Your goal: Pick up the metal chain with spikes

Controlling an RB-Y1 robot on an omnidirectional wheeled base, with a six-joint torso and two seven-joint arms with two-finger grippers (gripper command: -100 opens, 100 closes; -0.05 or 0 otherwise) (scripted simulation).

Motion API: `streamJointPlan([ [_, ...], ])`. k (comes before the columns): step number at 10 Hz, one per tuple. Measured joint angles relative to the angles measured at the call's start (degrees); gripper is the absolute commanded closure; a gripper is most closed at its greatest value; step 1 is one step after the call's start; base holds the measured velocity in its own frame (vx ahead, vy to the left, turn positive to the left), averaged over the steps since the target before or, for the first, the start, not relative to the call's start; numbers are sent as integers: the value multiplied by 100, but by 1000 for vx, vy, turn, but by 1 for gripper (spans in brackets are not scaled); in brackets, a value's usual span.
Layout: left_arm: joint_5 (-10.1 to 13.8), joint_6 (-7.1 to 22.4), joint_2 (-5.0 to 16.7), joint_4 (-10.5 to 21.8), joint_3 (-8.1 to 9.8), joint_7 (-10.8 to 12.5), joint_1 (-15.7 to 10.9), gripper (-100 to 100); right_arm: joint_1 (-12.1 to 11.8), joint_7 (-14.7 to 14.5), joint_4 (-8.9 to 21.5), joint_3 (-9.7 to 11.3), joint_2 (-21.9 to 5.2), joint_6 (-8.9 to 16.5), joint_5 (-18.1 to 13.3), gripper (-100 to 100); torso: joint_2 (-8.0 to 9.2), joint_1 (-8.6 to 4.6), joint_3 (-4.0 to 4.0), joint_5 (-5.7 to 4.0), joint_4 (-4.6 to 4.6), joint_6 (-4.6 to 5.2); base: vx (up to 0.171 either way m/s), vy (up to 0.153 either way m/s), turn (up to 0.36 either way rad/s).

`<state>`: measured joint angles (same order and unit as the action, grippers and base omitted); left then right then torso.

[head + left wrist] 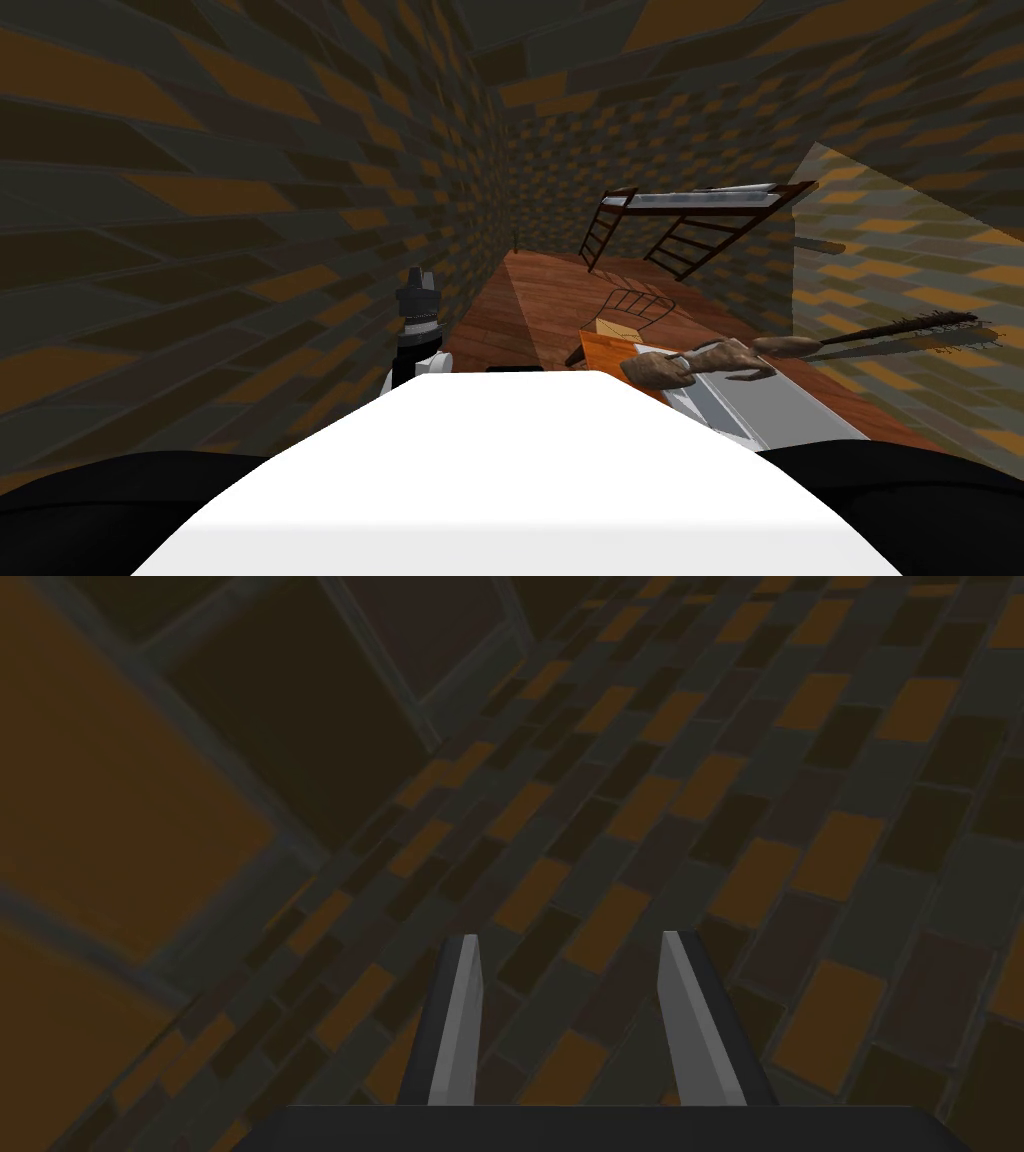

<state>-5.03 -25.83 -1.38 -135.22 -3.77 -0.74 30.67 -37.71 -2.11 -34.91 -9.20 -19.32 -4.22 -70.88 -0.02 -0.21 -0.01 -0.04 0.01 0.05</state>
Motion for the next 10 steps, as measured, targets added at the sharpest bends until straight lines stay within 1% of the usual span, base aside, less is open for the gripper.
streamJointPlan([
  [1,0,0,0,0,0,0,0,0,12,43,17,136,-27,32,-49,-100,2,5,1,1,0,1,0,-19,3],
  [2,0,0,0,0,0,0,0,0,11,75,14,160,-34,45,-52,0,3,17,1,4,0,1,0,0,0],
  [3,0,0,-1,0,0,0,0,0,11,72,15,157,-33,44,-52,-100,3,24,2,6,0,2,-40,-35,33],
  [4,0,0,0,0,0,0,-1,0,86,100,59,271,-17,118,12,-100,14,16,7,4,2,0,-77,-58,53],
  [5,0,0,0,0,0,0,-1,0,231,-21,192,189,70,170,67,-100,26,8,14,2,5,0,-93,-71,37],
  [6,0,0,0,0,0,0,-1,0,263,94,164,532,53,335,198,-100,35,2,19,1,7,1,-61,-56,8],
  [7,0,0,0,0,0,0,-1,0,320,100,209,535,83,404,237,-100,28,5,16,1,6,2,-14,-21,-2],
  [8,0,0,0,0,0,0,0,0,355,20,253,459,105,389,241,-100,14,17,9,3,3,2,-22,-24,27],
  [9,0,0,0,0,0,0,0,0,454,-99,341,359,193,405,246,-100,12,18,7,4,2,1,-14,-14,11],
  [10,0,0,-1,0,0,0,0,0,467,-131,352,346,203,412,246,100,10,22,5,5,1,2,0,0,0],
])
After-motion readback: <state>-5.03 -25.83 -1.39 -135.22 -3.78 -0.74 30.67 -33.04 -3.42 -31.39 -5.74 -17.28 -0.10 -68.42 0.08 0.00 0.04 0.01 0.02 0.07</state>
